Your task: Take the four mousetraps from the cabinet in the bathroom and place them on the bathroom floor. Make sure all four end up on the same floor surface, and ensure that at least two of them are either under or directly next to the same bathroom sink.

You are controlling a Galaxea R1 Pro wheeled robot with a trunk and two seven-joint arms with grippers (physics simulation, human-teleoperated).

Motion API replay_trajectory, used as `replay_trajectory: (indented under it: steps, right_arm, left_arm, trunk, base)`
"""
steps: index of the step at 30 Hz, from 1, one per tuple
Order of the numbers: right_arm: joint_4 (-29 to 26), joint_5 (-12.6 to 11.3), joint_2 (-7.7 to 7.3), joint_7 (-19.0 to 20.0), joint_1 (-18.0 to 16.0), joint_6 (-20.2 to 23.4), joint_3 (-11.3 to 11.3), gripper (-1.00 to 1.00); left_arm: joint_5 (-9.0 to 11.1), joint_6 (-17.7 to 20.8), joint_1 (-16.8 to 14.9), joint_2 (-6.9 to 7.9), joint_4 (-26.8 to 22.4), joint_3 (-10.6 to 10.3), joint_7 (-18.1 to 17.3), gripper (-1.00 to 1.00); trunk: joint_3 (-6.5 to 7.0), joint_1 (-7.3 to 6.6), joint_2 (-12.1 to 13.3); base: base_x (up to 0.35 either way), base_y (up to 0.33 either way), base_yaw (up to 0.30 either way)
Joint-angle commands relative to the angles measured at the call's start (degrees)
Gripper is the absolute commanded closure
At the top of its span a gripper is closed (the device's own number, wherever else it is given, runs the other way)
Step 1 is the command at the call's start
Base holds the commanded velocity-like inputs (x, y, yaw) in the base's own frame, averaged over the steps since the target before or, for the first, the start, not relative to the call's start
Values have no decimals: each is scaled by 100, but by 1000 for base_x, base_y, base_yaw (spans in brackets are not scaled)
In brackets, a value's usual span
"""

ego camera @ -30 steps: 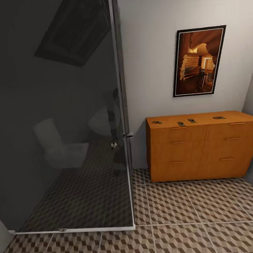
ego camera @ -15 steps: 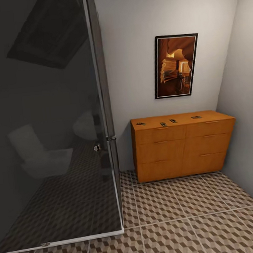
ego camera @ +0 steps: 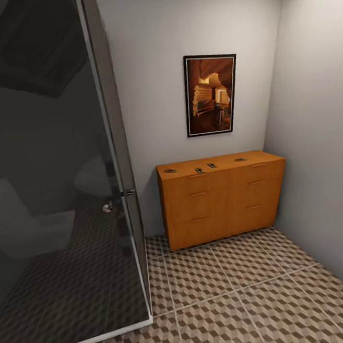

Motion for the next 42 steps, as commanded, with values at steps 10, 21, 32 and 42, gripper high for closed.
replay_trajectory:
  steps: [10,21,32,42]
  right_arm:
    - [1,-4,1,-1,-2,1,3,-100]
    - [1,-1,1,-1,-2,1,3,-100]
    - [1,1,1,-1,-2,1,3,-100]
    - [1,11,1,-1,-2,1,3,-100]
  left_arm:
    - [12,-93,-1,0,2,13,0,-100]
    - [26,-92,-1,-8,10,12,0,-100]
    - [67,-100,-1,-2,11,13,0,-100]
    - [254,-95,-2,-1,11,6,0,-100]
  trunk:
    - [38,0,-2]
    - [87,0,-2]
    - [138,0,-2]
    - [187,0,-2]
  base:
    - [0,0,-268]
    - [0,0,-268]
    - [0,0,-264]
    - [8,-4,-237]
